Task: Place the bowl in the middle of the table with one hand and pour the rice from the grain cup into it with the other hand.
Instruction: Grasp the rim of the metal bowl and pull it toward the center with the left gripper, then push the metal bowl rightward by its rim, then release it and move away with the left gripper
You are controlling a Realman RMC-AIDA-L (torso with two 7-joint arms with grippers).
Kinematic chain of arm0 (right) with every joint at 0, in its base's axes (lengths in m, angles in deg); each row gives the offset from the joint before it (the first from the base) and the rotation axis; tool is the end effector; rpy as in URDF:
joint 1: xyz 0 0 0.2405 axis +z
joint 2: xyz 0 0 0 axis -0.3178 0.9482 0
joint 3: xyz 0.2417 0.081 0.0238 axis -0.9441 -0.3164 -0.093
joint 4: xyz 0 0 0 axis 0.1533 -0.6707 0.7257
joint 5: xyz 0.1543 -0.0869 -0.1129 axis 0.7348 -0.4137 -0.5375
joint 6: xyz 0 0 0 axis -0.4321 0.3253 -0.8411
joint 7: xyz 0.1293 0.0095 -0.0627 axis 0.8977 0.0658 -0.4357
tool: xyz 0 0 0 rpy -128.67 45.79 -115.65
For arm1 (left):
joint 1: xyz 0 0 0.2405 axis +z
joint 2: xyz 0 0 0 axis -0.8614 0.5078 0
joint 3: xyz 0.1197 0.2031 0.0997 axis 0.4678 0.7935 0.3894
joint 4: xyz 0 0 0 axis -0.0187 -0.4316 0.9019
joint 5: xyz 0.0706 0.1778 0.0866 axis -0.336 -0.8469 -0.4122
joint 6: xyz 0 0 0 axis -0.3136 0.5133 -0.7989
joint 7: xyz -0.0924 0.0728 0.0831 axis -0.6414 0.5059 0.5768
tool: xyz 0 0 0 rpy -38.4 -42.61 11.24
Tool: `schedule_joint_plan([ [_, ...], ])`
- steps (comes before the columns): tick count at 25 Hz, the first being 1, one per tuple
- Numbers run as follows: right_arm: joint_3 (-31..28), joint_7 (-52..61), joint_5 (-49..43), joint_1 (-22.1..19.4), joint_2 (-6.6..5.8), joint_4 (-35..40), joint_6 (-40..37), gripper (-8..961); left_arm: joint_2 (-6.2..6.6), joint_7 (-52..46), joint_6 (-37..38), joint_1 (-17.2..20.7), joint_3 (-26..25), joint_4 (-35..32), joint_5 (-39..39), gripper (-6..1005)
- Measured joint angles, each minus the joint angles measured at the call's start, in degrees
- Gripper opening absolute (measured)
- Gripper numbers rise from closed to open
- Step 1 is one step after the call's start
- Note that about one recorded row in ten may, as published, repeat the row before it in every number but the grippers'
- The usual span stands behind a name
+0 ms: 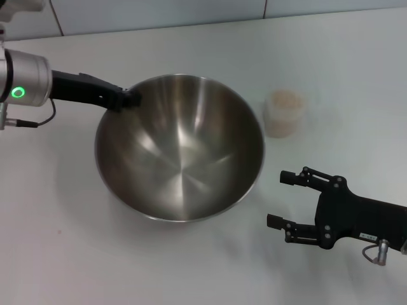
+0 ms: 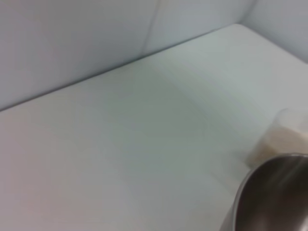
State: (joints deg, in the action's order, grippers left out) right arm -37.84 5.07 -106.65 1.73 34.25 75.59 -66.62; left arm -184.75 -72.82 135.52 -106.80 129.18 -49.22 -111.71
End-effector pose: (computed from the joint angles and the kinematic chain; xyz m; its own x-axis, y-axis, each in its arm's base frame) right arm 0.3270 0.2241 -0.0345 0.7829 -0.1170 -0.6111 -0.3695 -0.8776 -0.3053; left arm -0.1972 0.4190 -0.0112 0.7717 0.6004 0.2096 0.6360 -0.7300 -0.2504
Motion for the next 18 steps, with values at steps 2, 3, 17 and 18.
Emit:
schedule_joint_plan([
  [2, 0.00, 0.00, 0.00, 0.03, 0.00, 0.00, 0.06, 830, 0.67, 0.36, 0.11, -1.67, -0.17, 2.39, 0.24, 42],
  [3, 0.00, 0.00, 0.00, 0.03, 0.00, -0.01, 0.13, 830, 0.67, 0.36, 0.11, -1.67, -0.17, 2.39, 0.24, 42],
  [17, 0.73, -0.08, 0.00, 0.15, 0.00, -0.88, 1.99, 831, 1.34, 0.52, -3.74, -4.91, -1.61, 7.08, 0.32, 43],
  [18, 0.73, -0.09, 0.00, 0.18, 0.00, -0.88, 1.99, 831, 1.28, 0.59, -4.07, -4.86, -1.59, 7.15, 0.28, 43],
])
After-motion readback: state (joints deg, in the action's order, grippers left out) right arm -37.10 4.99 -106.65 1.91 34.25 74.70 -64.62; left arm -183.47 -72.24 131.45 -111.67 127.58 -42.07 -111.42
